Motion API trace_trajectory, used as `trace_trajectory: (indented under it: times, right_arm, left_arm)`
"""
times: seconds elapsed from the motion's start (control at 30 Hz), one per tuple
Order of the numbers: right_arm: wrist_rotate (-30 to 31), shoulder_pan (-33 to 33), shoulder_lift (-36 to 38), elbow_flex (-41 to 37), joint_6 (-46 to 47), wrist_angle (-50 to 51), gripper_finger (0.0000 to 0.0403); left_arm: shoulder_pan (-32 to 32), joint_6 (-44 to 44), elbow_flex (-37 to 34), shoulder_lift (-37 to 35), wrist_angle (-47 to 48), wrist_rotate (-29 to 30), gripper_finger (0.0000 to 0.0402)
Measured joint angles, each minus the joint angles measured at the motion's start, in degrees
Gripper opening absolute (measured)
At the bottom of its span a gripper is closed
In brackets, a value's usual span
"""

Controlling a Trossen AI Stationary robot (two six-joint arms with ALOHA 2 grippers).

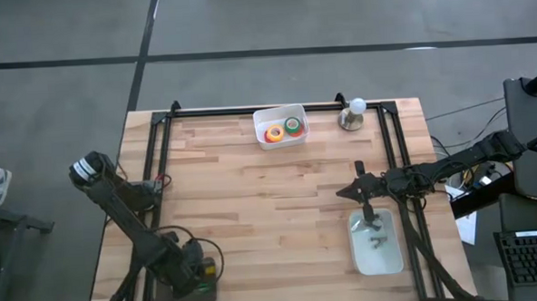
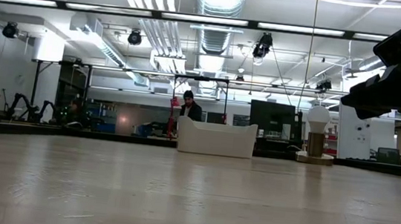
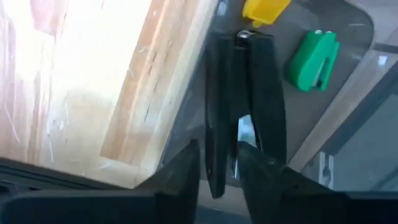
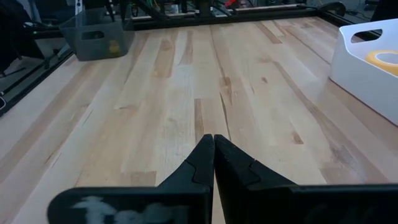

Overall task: Pick and place Stapler, Stapler remover, tape
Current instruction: Return to Home Position

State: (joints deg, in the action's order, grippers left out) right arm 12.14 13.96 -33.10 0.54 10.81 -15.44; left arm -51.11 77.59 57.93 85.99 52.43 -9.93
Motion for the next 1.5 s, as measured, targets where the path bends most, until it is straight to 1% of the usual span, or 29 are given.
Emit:
trace_trajectory:
  times: [0.07, 0.17, 0.23, 0.27, 0.3, 0.37, 0.43, 0.47, 0.53, 0.57, 0.6, 0.63, 0.7, 0.77, 0.8, 0.9, 0.93, 1.0, 1.07, 1.2, 1.37, 1.5]
  right_arm:
    - [-0.01, 0.00, 0.00, 0.00, 0.10, 0.02, 0.0008]
    - [-0.02, 0.00, 0.01, 0.00, 0.19, 0.02, 0.0008]
    - [-0.02, 0.00, 0.02, 0.00, 0.17, 0.02, 0.0008]
    - [-0.04, 0.00, 0.00, 0.00, 0.17, 0.02, 0.0008]
    - [-0.04, 0.00, 0.00, 0.00, 0.17, 0.02, 0.0008]
    - [-0.04, 0.00, 0.00, 0.00, 0.14, 0.02, 0.0008]
    - [-0.04, 0.00, 0.02, 0.00, -0.07, 0.01, 0.0008]
    - [-0.05, 0.00, 0.02, 0.00, -0.11, -0.04, 0.0008]
    - [-0.04, 0.00, 0.02, 0.00, -0.15, -0.39, 0.0008]
    - [-0.04, 0.00, 0.02, 0.00, -0.28, -0.61, 0.0008]
    - [-0.05, -0.02, 0.02, 0.00, -0.48, -0.86, 0.0008]
    - [-0.06, -0.09, 0.02, 0.00, -0.63, -1.29, 0.0008]
    - [-0.04, -0.42, 0.02, 0.00, -0.82, -2.93, 0.0008]
    - [-0.05, -0.90, 0.08, 0.00, -1.50, -4.46, 0.0008]
    - [-0.07, -1.19, 0.12, 0.00, -2.12, -5.20, 0.0008]
    - [-0.09, -2.60, 0.46, 0.00, -3.54, -7.16, 0.0008]
    - [-0.09, -3.07, 0.52, 0.02, -3.52, -7.69, 0.0008]
    - [-0.25, -3.98, 0.87, 0.04, -3.48, -7.55, 0.0008]
    - [-1.37, -4.52, 1.65, 0.00, -3.46, -7.45, 0.0008]
    - [-2.10, -4.67, 3.00, 0.02, -3.04, -7.08, 0.0008]
    - [-2.14, -4.66, 5.15, 0.02, -1.79, -7.13, 0.0008]
    - [-2.10, -4.66, 6.49, 0.02, -1.36, -7.10, 0.0008]
  left_arm:
    - [0.00, 0.35, 0.00, -0.16, 0.11, -0.24, 0.0126]
    - [0.13, 0.04, 0.00, -0.87, 1.03, -3.16, 0.0144]
    - [0.30, -0.40, 0.00, -1.71, 2.69, -3.15, 0.0139]
    - [0.43, -1.22, 0.00, -2.45, 3.66, -1.97, 0.0131]
    - [0.46, -2.21, 0.00, -3.20, 4.23, 0.42, 0.0118]
    - [0.48, -4.77, 0.00, -4.96, 4.76, 6.76, 0.0085]
    - [0.87, -7.26, 0.00, -7.05, 5.07, 14.97, 0.0040]
    - [1.18, -8.24, 0.00, -8.18, 4.95, 20.32, 0.0021]
    - [1.88, -11.07, -0.47, -10.21, 3.23, 33.71, 0.0009]
    - [2.50, -13.69, -1.33, -11.31, 0.88, 39.88, 0.0007]
    - [3.42, -17.78, -2.56, -12.37, -2.66, 44.74, 0.0005]
    - [4.72, -22.81, -4.18, -13.57, -7.21, 47.70, 0.0004]
    - [8.26, -33.44, -8.83, -16.03, -17.89, 50.25, 0.0003]
    - [13.36, -42.96, -14.61, -18.35, -30.09, 49.63, 0.0003]
    - [16.38, -47.25, -17.85, -19.57, -36.53, 46.99, 0.0003]
    - [26.99, -56.78, -27.14, -23.07, -54.57, 34.81, 0.0002]
    - [30.43, -58.56, -29.98, -24.30, -59.30, 31.61, 0.0002]
    - [36.16, -61.64, -34.89, -27.12, -65.99, 27.32, 0.0002]
    - [40.12, -63.86, -38.67, -30.50, -67.57, 25.65, 0.0002]
    - [44.81, -65.78, -43.89, -39.16, -64.62, 24.58, 0.0001]
    - [45.62, -68.90, -48.97, -50.49, -63.79, 23.64, 0.0003]
    - [45.59, -69.29, -50.47, -58.79, -60.90, 22.27, 0.0005]
